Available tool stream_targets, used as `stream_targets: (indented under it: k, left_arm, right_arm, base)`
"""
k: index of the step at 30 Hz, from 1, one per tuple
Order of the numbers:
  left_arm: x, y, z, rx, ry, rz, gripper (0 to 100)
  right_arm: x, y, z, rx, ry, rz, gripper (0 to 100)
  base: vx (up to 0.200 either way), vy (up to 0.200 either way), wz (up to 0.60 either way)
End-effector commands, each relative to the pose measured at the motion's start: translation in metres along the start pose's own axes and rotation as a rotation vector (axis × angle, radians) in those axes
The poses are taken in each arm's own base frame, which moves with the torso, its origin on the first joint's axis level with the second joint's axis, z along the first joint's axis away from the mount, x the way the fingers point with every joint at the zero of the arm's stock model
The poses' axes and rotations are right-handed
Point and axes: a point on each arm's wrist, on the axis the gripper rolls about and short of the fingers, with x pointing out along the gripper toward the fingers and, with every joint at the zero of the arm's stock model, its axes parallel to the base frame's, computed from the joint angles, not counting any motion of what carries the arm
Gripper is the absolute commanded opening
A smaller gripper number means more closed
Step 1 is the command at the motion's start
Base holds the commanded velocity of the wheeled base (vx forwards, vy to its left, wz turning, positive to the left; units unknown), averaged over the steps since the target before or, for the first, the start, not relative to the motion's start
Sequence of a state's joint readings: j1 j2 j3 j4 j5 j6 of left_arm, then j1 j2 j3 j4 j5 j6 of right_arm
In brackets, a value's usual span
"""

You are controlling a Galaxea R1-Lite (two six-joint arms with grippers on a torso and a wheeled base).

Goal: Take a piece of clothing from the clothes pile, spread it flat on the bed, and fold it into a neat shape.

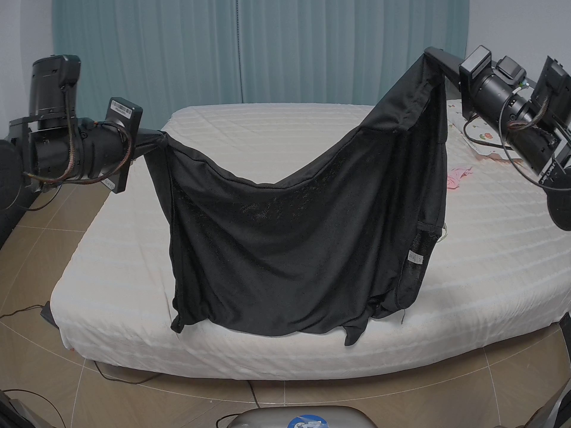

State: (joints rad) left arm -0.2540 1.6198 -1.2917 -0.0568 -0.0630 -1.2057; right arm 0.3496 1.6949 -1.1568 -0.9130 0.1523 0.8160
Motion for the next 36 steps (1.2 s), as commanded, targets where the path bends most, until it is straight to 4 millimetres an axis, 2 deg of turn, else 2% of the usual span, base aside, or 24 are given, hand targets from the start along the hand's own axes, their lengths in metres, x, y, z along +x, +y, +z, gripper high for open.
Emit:
stream_targets:
  k: [1, 3, 7, 11, 15, 19, 22, 23, 25, 27, 28, 29, 30, 32, 34, 35, 36]
  left_arm:
    - [0.066, 0.020, 0.007, -0.013, 0.004, 0.083, 0]
    - [0.074, 0.021, 0.009, -0.014, 0.002, 0.086, 0]
    - [0.107, 0.022, 0.022, -0.021, -0.027, 0.077, 0]
    - [0.122, 0.026, 0.026, -0.023, -0.032, 0.082, 0]
    - [0.147, 0.045, 0.023, -0.021, -0.019, 0.123, 0]
    - [0.167, 0.059, 0.027, -0.025, -0.026, 0.150, 0]
    - [0.174, 0.065, 0.028, -0.027, -0.027, 0.158, 0]
    - [0.186, 0.077, 0.030, -0.033, -0.025, 0.182, 0]
    - [0.193, 0.085, 0.028, -0.035, -0.019, 0.197, 0]
    - [0.193, 0.085, 0.028, -0.035, -0.019, 0.197, 0]
    - [0.204, 0.099, 0.026, -0.039, -0.014, 0.217, 0]
    - [0.208, 0.102, 0.027, -0.041, -0.015, 0.218, 0]
    - [0.208, 0.102, 0.027, -0.041, -0.015, 0.218, 100]
    - [0.222, 0.113, 0.028, -0.049, -0.018, 0.232, 100]
    - [0.222, 0.113, 0.028, -0.049, -0.018, 0.232, 100]
    - [0.237, 0.129, 0.028, -0.053, -0.031, 0.255, 100]
    - [0.241, 0.134, 0.028, -0.054, -0.034, 0.263, 100]
  right_arm:
    - [0.032, -0.051, -0.032, 0.001, 0.034, -0.066, 0]
    - [0.036, -0.057, -0.035, 0.000, 0.035, -0.074, 0]
    - [0.055, -0.085, -0.050, -0.026, 0.040, -0.097, 0]
    - [0.063, -0.102, -0.063, -0.043, 0.046, -0.130, 0]
    - [0.067, -0.126, -0.085, -0.063, 0.062, -0.150, 0]
    - [0.068, -0.141, -0.099, -0.068, 0.085, -0.174, 0]
    - [0.070, -0.148, -0.106, -0.068, 0.096, -0.185, 0]
    - [0.073, -0.161, -0.116, -0.080, 0.085, -0.217, 0]
    - [0.075, -0.169, -0.123, -0.084, 0.077, -0.239, 0]
    - [0.075, -0.169, -0.123, -0.084, 0.077, -0.239, 0]
    - [0.075, -0.188, -0.139, -0.083, 0.104, -0.273, 0]
    - [0.074, -0.193, -0.143, -0.082, 0.112, -0.280, 0]
    - [0.074, -0.193, -0.143, -0.082, 0.112, -0.280, 100]
    - [0.074, -0.208, -0.157, -0.077, 0.131, -0.305, 100]
    - [0.074, -0.208, -0.157, -0.077, 0.131, -0.305, 100]
    - [0.072, -0.229, -0.173, -0.081, 0.142, -0.363, 100]
    - [0.070, -0.237, -0.176, -0.086, 0.139, -0.399, 100]
  base:
    - [0.200, 0.000, 0.00]
    - [0.200, 0.000, 0.00]
    - [0.200, 0.000, 0.00]
    - [0.200, 0.000, 0.00]
    - [0.200, 0.000, 0.00]
    - [0.200, 0.000, 0.00]
    - [0.000, 0.000, 0.00]
    - [0.000, 0.000, 0.00]
    - [0.000, 0.000, 0.00]
    - [0.000, 0.000, 0.00]
    - [0.000, 0.000, 0.00]
    - [0.000, 0.000, 0.00]
    - [0.000, 0.000, 0.00]
    - [0.000, 0.000, 0.00]
    - [0.000, 0.000, 0.00]
    - [0.000, 0.000, 0.00]
    - [0.000, 0.000, 0.00]
